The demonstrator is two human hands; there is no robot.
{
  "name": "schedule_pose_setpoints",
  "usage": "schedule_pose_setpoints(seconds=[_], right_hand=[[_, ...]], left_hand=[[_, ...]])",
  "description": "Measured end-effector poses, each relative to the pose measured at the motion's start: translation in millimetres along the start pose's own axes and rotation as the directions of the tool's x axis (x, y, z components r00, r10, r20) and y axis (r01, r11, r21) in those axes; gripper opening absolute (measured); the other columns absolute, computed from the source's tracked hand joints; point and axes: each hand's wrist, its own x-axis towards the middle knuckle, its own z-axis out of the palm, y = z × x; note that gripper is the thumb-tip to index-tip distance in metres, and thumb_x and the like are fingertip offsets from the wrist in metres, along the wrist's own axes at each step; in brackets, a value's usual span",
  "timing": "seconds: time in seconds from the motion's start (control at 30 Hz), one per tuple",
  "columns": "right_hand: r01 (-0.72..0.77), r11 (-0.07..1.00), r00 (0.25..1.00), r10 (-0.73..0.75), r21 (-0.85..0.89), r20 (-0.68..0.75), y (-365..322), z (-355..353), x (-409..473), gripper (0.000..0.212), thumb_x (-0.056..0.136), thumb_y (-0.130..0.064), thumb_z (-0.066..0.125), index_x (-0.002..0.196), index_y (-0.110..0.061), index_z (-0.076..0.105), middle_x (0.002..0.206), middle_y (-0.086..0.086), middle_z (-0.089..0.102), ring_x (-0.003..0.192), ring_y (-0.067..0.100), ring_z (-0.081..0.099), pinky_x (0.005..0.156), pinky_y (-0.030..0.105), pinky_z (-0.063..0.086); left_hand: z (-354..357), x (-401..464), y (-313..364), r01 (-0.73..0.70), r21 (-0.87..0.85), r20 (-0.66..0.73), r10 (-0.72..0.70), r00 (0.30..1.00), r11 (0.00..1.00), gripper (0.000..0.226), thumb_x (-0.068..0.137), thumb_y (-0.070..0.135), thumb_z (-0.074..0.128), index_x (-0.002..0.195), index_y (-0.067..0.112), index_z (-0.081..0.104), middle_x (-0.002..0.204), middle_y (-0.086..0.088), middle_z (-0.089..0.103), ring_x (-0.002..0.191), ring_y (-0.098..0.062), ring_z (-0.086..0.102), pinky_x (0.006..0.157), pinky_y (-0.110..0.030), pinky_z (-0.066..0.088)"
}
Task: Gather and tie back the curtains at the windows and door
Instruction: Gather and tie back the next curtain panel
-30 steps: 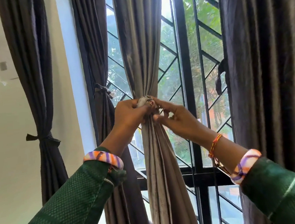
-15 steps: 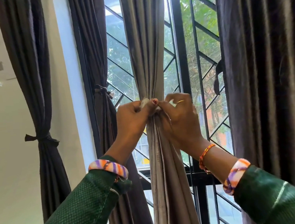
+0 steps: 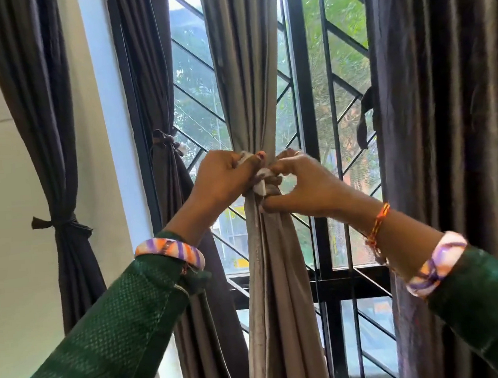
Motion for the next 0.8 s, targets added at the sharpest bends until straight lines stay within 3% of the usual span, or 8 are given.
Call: schedule_pose_setpoints(seconds=[0.07, 0.1, 0.23, 0.33, 0.5, 0.63, 0.73, 0.8], right_hand=[[0.067, 0.991, 0.965, -0.095, -0.119, -0.245, 7.3, 5.2, -3.8, 0.036, 0.061, -0.026, 0.08, 0.091, -0.013, 0.063, 0.082, 0.001, 0.05, 0.071, 0.013, 0.05, 0.061, 0.01, 0.039], [0.103, 0.976, 0.937, -0.16, -0.189, -0.312, 9.4, 8.8, -6.9, 0.04, 0.062, -0.03, 0.077, 0.096, -0.014, 0.061, 0.081, -0.002, 0.049, 0.067, 0.014, 0.05, 0.059, 0.016, 0.042], [0.255, 0.753, 0.82, -0.501, -0.606, -0.277, 9.8, 27.1, -15.4, 0.021, 0.078, -0.025, 0.066, 0.092, -0.009, 0.064, 0.08, 0.005, 0.064, 0.065, 0.031, 0.063, 0.049, 0.033, 0.05], [0.324, 0.654, 0.762, -0.609, -0.684, -0.222, 8.6, 32.9, -11.2, 0.014, 0.076, -0.01, 0.072, 0.089, -0.006, 0.069, 0.079, 0.011, 0.068, 0.065, 0.032, 0.065, 0.046, 0.034, 0.052], [0.305, 0.665, 0.811, -0.556, -0.682, -0.179, 4.5, 41.5, -5.2, 0.013, 0.071, 0.0, 0.073, 0.082, -0.003, 0.068, 0.078, 0.013, 0.067, 0.061, 0.034, 0.063, 0.044, 0.034, 0.051], [0.29, 0.714, 0.847, -0.501, -0.637, -0.177, 4.4, 49.7, -2.4, 0.012, 0.074, -0.001, 0.066, 0.086, -0.003, 0.065, 0.078, 0.014, 0.065, 0.062, 0.035, 0.063, 0.046, 0.037, 0.052], [0.251, 0.744, 0.876, -0.447, -0.619, -0.183, 2.1, 55.0, -0.6, 0.007, 0.079, -0.008, 0.06, 0.081, -0.003, 0.064, 0.076, 0.013, 0.065, 0.061, 0.035, 0.064, 0.045, 0.04, 0.052], [0.202, 0.807, 0.899, -0.377, -0.555, -0.222, 0.6, 60.7, 4.7, 0.021, 0.085, -0.02, 0.051, 0.082, -0.005, 0.064, 0.076, 0.011, 0.065, 0.062, 0.034, 0.063, 0.048, 0.041, 0.052]], left_hand=[[-3.3, 1.3, -3.0, 0.069, 0.022, 0.012, -0.069, 0.998, 0.997, 0.057, 0.08, 0.041, 0.06, 0.068, -0.014, 0.063, 0.061, -0.03, 0.059, 0.053, -0.018, 0.045, 0.059, -0.031, 0.035], [-4.4, 1.2, -4.9, 0.102, -0.003, 0.016, -0.102, 0.995, 0.995, 0.054, 0.084, 0.037, 0.061, 0.071, -0.016, 0.063, 0.06, -0.025, 0.055, 0.052, -0.018, 0.042, 0.058, -0.028, 0.033], [-4.6, 1.5, -9.1, 0.219, -0.153, 0.066, -0.211, 0.975, 0.964, 0.037, 0.088, 0.027, 0.059, 0.08, -0.01, 0.063, 0.06, -0.011, 0.048, 0.043, -0.012, 0.037, 0.041, -0.016, 0.03], [-10.8, 0.7, -13.1, 0.309, -0.272, 0.09, -0.295, 0.951, 0.912, 0.031, 0.087, 0.024, 0.061, 0.087, -0.008, 0.061, 0.059, -0.009, 0.048, 0.04, -0.009, 0.039, 0.037, -0.013, 0.031], [-21.7, -4.1, -23.2, 0.486, -0.57, 0.166, -0.486, 0.858, 0.662, 0.018, 0.083, 0.018, 0.065, 0.083, 0.001, 0.06, 0.064, -0.006, 0.053, 0.05, -0.008, 0.043, 0.036, -0.012, 0.037], [-40.2, 4.9, -37.5, 0.528, -0.726, 0.165, -0.633, 0.757, 0.441, 0.019, 0.084, 0.017, 0.065, 0.069, 0.009, 0.055, 0.038, 0.003, 0.047, 0.03, -0.002, 0.037, 0.033, -0.011, 0.037], [-56.1, 7.9, -51.8, 0.492, -0.713, 0.111, -0.612, 0.783, 0.499, 0.018, 0.084, 0.017, 0.064, 0.07, 0.007, 0.058, 0.034, 0.006, 0.045, 0.029, -0.001, 0.037, 0.034, -0.011, 0.038], [-62.1, 5.9, -58.4, 0.46, -0.656, 0.075, -0.554, 0.829, 0.599, 0.018, 0.083, 0.016, 0.066, 0.07, 0.005, 0.061, 0.039, 0.005, 0.047, 0.032, -0.002, 0.038, 0.036, -0.012, 0.038]])
